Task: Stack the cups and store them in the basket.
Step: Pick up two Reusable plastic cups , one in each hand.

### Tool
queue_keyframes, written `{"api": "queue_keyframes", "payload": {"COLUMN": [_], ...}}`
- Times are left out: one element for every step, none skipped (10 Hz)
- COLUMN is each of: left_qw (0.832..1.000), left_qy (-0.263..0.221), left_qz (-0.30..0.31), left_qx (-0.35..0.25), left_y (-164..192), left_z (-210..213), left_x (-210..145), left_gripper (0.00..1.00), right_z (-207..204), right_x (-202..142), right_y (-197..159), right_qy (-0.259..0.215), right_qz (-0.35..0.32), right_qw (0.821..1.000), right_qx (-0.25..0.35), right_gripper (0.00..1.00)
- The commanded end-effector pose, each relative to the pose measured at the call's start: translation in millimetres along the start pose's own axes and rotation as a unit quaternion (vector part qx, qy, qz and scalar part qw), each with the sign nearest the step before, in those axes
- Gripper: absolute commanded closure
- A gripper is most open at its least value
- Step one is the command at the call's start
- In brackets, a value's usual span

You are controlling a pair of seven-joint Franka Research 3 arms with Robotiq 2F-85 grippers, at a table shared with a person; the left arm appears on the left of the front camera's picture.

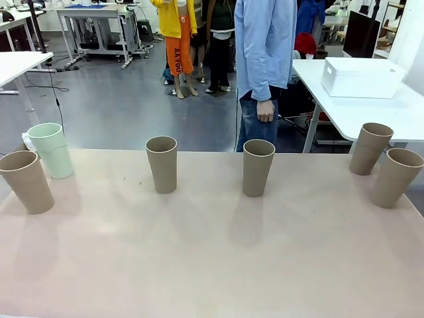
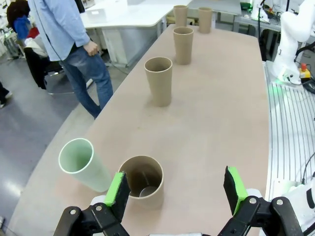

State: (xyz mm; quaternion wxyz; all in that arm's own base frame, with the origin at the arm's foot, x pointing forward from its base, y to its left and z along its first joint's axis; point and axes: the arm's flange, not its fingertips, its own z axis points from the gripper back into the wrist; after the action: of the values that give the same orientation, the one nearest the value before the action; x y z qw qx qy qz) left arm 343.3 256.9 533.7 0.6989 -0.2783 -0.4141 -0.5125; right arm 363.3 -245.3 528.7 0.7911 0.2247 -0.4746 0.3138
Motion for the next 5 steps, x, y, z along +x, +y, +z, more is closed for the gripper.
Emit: {"api": "queue_keyframes", "payload": {"left_qw": [1.000,1.000,1.000,1.000,1.000], "left_qy": [-0.012,-0.012,-0.012,-0.012,-0.012], "left_qz": [-0.013,-0.013,-0.013,-0.013,-0.013], "left_qx": [0.000,0.000,0.000,0.000,0.000], "left_y": [-2.4,-2.4,-2.4,-2.4,-2.4], "left_z": [0.2,0.2,0.2,0.2,0.2], "left_x": [0.8,0.8,0.8,0.8,0.8], "left_gripper": [0.00,0.00,0.00,0.00,0.00], "right_z": [3.7,3.7,3.7,3.7,3.7], "right_x": [2.6,2.6,2.6,2.6,2.6], "right_y": [0.1,0.1,0.1,0.1,0.1], "right_qy": [-0.008,-0.008,-0.008,-0.008,-0.008], "right_qz": [0.017,0.017,0.017,0.017,0.017], "right_qw": [1.000,1.000,1.000,1.000,1.000], "right_qx": [-0.002,-0.002,-0.002,-0.002,-0.002], "right_gripper": [0.00,0.00,0.00,0.00,0.00]}}
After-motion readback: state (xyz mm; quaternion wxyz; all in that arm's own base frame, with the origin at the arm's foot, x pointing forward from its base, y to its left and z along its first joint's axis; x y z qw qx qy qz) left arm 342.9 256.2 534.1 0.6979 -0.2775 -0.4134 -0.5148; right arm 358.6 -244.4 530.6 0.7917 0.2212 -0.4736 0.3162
